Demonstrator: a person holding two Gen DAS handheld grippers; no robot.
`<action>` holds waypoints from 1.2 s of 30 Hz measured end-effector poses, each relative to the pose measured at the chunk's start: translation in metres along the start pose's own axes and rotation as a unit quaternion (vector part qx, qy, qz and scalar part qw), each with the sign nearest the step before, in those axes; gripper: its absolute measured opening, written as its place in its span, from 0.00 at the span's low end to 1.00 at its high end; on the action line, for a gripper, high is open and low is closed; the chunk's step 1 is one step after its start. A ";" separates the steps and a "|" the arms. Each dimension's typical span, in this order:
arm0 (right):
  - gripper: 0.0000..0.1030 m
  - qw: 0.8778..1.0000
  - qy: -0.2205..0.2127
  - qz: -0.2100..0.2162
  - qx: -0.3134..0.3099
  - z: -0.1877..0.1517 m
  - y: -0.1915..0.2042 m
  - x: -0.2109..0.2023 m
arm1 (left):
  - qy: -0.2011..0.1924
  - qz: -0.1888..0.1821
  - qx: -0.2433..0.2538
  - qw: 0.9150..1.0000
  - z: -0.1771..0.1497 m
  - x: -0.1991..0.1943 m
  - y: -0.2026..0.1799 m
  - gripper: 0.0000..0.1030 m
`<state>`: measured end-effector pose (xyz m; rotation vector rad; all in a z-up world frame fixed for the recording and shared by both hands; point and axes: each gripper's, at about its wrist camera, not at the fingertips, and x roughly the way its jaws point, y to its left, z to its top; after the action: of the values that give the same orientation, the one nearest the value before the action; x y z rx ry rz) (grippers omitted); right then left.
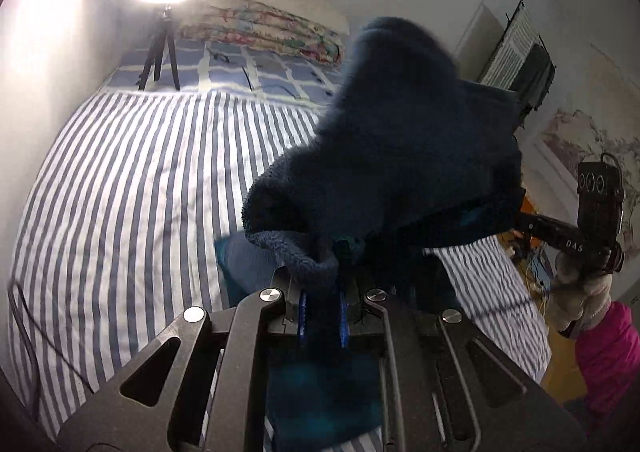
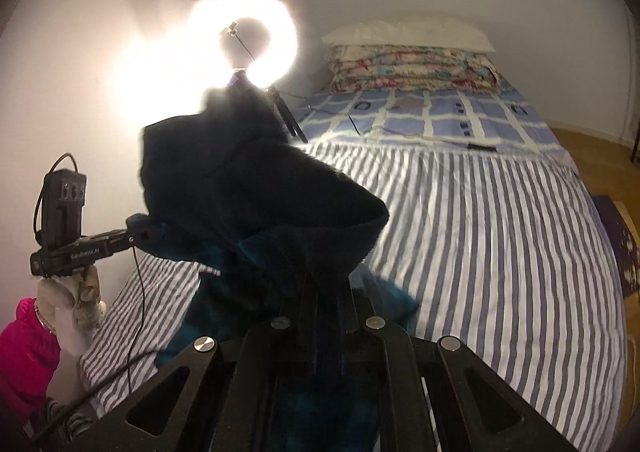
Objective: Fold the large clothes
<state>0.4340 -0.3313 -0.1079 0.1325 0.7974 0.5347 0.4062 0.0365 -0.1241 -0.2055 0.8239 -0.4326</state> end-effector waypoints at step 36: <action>0.64 0.990 -0.142 0.020 -0.013 -0.090 0.102 -0.294 | -0.021 -0.091 -0.039 0.995 -0.068 -0.203 -0.073 0.59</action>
<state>0.1602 -0.3989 0.0509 0.1967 0.5099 0.5484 0.2123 0.0616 -0.0095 -0.3626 0.7850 -0.5653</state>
